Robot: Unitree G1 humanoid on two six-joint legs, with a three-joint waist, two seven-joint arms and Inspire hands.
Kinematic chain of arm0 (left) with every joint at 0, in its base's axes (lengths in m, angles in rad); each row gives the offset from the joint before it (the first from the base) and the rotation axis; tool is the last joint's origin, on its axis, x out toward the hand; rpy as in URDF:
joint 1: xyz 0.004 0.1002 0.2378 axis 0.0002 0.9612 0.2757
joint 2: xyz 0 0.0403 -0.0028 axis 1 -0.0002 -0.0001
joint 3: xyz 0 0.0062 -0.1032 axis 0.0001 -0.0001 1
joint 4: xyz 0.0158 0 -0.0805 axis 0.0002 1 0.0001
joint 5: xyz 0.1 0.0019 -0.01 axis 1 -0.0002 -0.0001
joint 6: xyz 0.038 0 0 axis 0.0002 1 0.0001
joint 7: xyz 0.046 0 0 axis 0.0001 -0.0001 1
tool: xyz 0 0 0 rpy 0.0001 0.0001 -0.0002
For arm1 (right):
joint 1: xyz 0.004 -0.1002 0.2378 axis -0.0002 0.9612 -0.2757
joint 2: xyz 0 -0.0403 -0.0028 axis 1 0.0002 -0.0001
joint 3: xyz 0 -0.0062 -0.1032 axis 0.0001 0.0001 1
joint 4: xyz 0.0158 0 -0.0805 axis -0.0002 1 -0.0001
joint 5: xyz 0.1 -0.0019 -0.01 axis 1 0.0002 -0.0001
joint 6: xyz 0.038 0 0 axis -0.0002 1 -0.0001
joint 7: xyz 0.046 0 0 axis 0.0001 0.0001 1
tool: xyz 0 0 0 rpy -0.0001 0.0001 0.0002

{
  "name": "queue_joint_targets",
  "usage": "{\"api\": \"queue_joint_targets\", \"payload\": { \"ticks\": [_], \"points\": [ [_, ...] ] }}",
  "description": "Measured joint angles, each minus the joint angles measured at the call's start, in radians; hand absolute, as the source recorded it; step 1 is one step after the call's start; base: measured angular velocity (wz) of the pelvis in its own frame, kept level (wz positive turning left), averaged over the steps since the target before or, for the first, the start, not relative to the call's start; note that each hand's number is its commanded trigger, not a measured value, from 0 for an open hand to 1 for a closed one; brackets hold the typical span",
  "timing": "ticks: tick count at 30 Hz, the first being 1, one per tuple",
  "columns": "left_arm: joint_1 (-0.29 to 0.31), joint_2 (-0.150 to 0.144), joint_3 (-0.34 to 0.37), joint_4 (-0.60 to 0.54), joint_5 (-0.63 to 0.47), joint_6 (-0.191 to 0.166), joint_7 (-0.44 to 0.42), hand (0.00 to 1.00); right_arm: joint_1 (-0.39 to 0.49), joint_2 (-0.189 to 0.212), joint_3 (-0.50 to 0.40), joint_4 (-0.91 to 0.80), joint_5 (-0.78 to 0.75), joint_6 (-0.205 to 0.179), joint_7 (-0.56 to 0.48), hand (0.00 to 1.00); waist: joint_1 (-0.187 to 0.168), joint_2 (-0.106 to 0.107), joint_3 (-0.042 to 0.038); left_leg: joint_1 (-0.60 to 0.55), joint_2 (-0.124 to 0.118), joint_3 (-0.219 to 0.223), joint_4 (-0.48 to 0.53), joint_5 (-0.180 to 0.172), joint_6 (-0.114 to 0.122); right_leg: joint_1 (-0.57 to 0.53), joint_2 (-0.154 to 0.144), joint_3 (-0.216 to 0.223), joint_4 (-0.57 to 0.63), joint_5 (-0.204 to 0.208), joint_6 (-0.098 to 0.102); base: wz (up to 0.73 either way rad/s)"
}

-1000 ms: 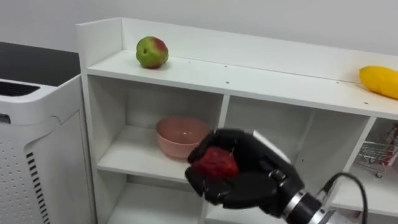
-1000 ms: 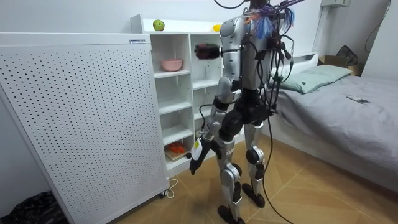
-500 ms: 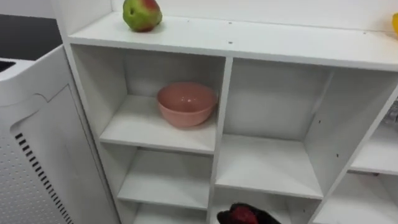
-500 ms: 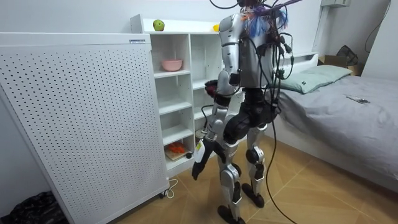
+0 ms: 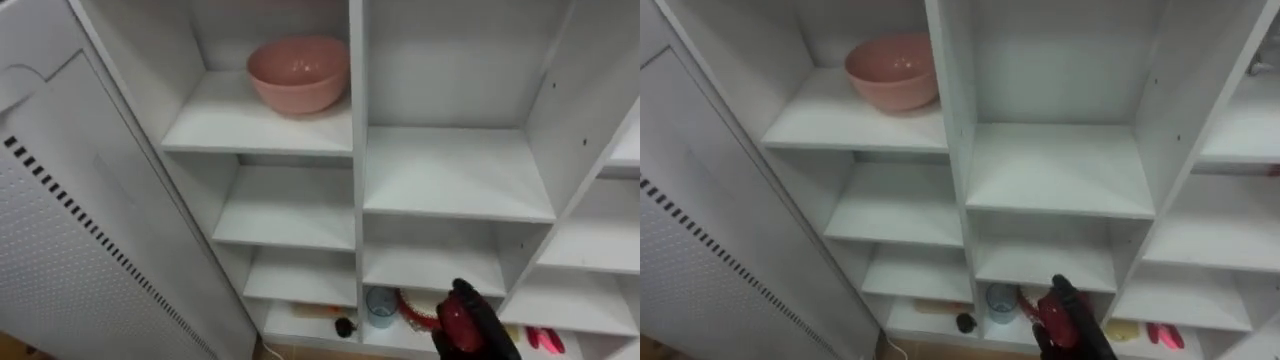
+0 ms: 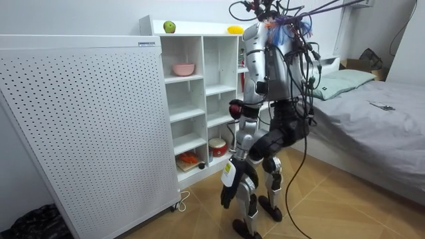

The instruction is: Arrange fruit in the closet

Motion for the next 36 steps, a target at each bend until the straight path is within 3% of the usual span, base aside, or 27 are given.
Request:
{"api": "queue_joint_targets", "payload": {
  "ticks": [4,7,11,14,19,22,23,24,32,36],
  "points": [
    [-0.021,-0.015,-0.002,-0.022,-0.044,0.000,0.025,0.00,-0.050,-0.009,-0.030,0.020,0.049,0.003,-0.015,1.00,0.007,0.008,0.0035,-0.098,0.002,0.009,0.065,-0.016,0.003,-0.102,-0.005,0.013,0.063,-0.008,-0.005,-0.04],
    [-0.047,-0.020,-0.031,-0.030,-0.059,-0.001,0.026,0.00,-0.075,-0.052,-0.037,0.024,0.077,0.001,-0.029,1.00,0.033,0.009,0.0050,-0.146,-0.001,0.024,0.097,-0.022,0.007,-0.163,-0.017,0.027,0.108,-0.014,-0.009,-0.04],
    [-0.064,-0.022,-0.041,-0.032,-0.078,-0.003,0.036,0.00,-0.170,-0.092,-0.068,0.028,0.074,-0.003,-0.038,1.00,0.030,0.010,0.0048,-0.218,-0.006,0.033,0.133,-0.025,0.009,-0.241,-0.032,0.036,0.155,-0.023,-0.016,0.04],
    [-0.061,-0.022,-0.056,-0.034,-0.083,-0.004,0.036,0.00,-0.208,-0.119,-0.091,0.028,0.075,-0.003,-0.050,1.00,0.033,0.010,0.0047,-0.250,-0.004,0.026,0.153,-0.028,0.007,-0.266,-0.033,0.029,0.167,-0.024,-0.019,0.06],
    [-0.048,-0.019,-0.063,-0.063,-0.097,-0.004,0.027,0.00,-0.221,-0.130,-0.123,0.028,0.076,-0.013,-0.064,1.00,0.037,0.010,0.0045,-0.278,-0.006,0.017,0.165,-0.032,0.011,-0.285,-0.035,0.020,0.168,-0.025,-0.018,0.04],
    [-0.044,-0.016,-0.069,-0.080,-0.102,-0.018,0.022,0.00,-0.225,-0.145,-0.122,0.026,0.071,-0.015,-0.069,1.00,0.038,0.009,0.0042,-0.290,-0.013,0.022,0.173,-0.035,0.016,-0.300,-0.051,0.022,0.183,-0.029,-0.015,0.02],
    [-0.040,-0.013,-0.069,-0.092,-0.102,-0.025,0.022,0.00,-0.229,-0.150,-0.122,0.022,0.067,-0.020,-0.072,0.80,0.039,0.009,0.0039,-0.296,-0.014,0.022,0.174,-0.035,0.016,-0.305,-0.052,0.022,0.183,-0.029,-0.015,0.00],
    [-0.037,-0.010,-0.069,-0.100,-0.102,-0.027,0.022,0.00,-0.232,-0.152,-0.122,0.020,0.066,-0.024,-0.074,0.00,0.038,0.009,0.0039,-0.299,-0.014,0.022,0.176,-0.036,0.017,-0.308,-0.052,0.022,0.184,-0.029,-0.015,0.00],
    [-0.027,0.001,-0.069,-0.131,-0.102,-0.033,0.025,0.00,-0.327,-0.165,-0.121,0.020,0.063,-0.044,-0.104,0.00,0.043,0.007,0.0017,-0.301,-0.009,0.036,0.191,-0.041,0.025,-0.313,-0.051,0.024,0.196,-0.029,-0.014,-0.01],
    [-0.004,0.011,-0.069,-0.147,-0.102,-0.040,0.026,0.00,-0.333,-0.171,-0.121,0.020,0.064,-0.046,-0.123,0.00,0.043,0.007,0.0016,-0.297,-0.008,0.037,0.192,-0.041,0.025,-0.310,-0.051,0.025,0.197,-0.029,-0.014,0.00]
  ]
}}
